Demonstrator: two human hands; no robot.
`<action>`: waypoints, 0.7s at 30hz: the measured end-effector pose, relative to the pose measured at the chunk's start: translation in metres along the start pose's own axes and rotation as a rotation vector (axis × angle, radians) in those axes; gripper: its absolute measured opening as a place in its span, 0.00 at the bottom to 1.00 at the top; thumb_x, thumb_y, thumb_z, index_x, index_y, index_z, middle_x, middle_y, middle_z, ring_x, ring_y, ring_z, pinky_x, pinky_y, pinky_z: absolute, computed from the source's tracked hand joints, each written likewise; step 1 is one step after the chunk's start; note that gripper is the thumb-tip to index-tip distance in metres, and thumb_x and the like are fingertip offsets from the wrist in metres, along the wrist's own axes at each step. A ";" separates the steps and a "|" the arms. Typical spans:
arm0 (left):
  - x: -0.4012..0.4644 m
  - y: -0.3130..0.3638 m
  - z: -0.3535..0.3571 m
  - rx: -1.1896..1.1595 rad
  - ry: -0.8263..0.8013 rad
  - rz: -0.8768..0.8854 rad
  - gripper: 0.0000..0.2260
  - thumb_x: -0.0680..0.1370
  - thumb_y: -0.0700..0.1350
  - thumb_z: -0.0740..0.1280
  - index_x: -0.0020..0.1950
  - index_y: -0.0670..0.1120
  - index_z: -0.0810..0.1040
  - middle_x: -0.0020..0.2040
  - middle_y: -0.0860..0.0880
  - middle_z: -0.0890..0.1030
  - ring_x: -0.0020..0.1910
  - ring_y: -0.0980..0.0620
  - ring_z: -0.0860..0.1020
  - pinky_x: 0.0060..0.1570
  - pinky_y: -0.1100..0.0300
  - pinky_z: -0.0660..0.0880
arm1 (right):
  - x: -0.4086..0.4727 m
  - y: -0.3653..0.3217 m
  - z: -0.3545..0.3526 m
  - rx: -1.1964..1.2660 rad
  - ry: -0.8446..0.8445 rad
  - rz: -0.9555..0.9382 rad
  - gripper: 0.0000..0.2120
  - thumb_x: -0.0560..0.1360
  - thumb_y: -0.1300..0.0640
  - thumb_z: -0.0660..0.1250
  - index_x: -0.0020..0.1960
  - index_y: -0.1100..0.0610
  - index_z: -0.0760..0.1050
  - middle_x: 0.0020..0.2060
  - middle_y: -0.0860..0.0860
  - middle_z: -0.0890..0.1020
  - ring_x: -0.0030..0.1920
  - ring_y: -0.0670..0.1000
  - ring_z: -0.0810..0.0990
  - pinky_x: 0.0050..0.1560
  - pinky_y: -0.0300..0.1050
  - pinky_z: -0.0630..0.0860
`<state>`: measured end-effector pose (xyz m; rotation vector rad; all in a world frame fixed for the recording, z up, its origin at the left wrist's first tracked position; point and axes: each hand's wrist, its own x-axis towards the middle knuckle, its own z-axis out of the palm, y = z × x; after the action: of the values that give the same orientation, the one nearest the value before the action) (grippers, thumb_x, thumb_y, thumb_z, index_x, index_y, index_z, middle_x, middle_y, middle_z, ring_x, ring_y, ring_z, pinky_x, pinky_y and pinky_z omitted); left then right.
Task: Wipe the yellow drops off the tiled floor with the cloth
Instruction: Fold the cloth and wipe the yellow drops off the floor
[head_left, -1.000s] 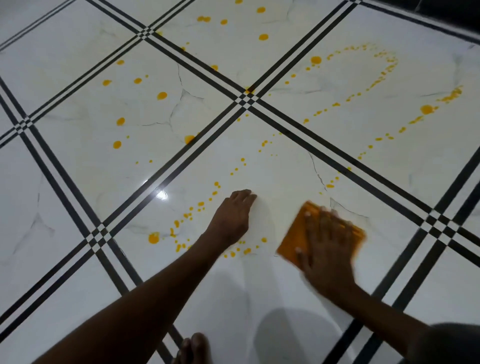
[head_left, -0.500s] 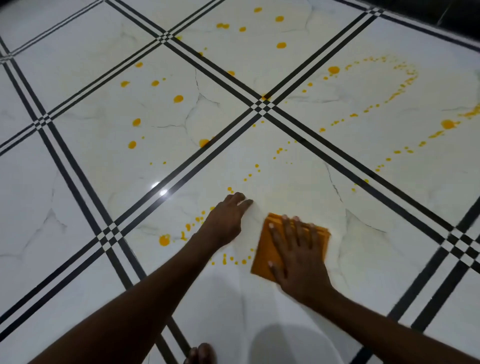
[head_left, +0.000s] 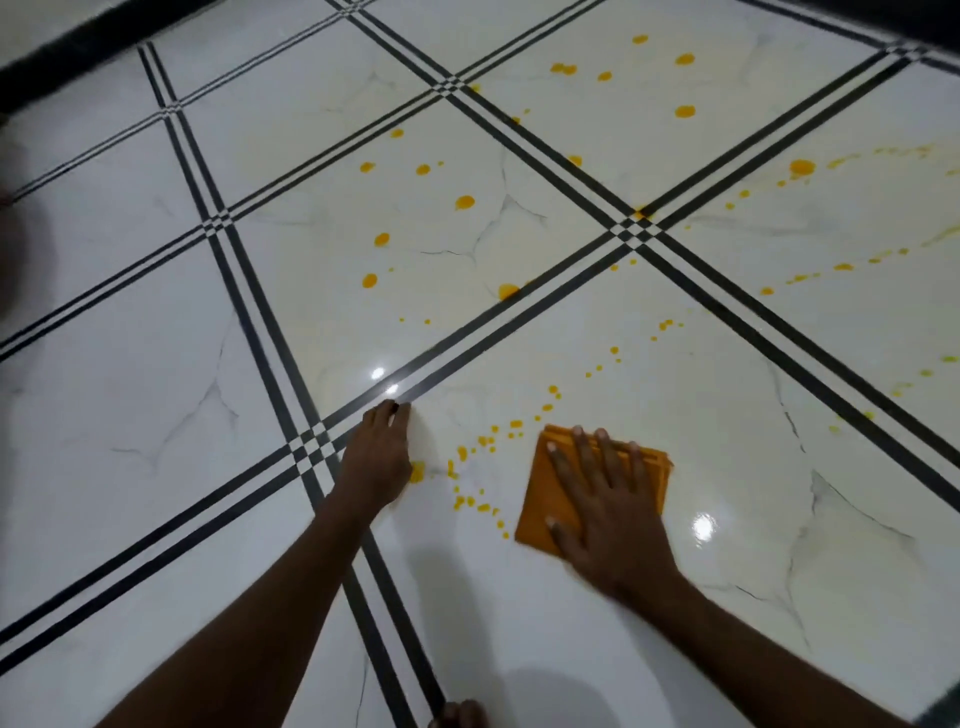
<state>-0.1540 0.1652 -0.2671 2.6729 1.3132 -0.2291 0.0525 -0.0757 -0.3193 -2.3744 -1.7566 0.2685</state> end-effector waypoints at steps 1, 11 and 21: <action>-0.004 -0.008 0.002 -0.010 -0.005 -0.030 0.29 0.72 0.33 0.64 0.74 0.38 0.67 0.69 0.37 0.71 0.65 0.36 0.71 0.56 0.45 0.74 | 0.009 0.009 -0.003 -0.023 0.000 0.038 0.40 0.76 0.35 0.58 0.84 0.50 0.53 0.83 0.56 0.54 0.82 0.62 0.54 0.78 0.70 0.52; -0.011 -0.053 0.004 0.046 -0.166 -0.027 0.36 0.79 0.46 0.68 0.81 0.47 0.50 0.81 0.42 0.53 0.78 0.41 0.56 0.70 0.47 0.66 | -0.010 -0.105 0.029 0.092 0.013 -0.052 0.41 0.73 0.37 0.62 0.82 0.51 0.58 0.82 0.59 0.59 0.81 0.66 0.57 0.76 0.74 0.55; -0.018 -0.074 0.007 -0.098 -0.095 -0.088 0.39 0.77 0.53 0.69 0.81 0.50 0.50 0.81 0.44 0.51 0.80 0.43 0.51 0.76 0.46 0.54 | 0.008 -0.135 0.028 0.109 0.013 0.055 0.42 0.73 0.37 0.62 0.82 0.52 0.58 0.82 0.61 0.58 0.81 0.68 0.55 0.77 0.73 0.50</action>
<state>-0.2242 0.1950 -0.2756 2.4945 1.3770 -0.2911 -0.0771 -0.0284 -0.3131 -2.3443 -1.6297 0.3454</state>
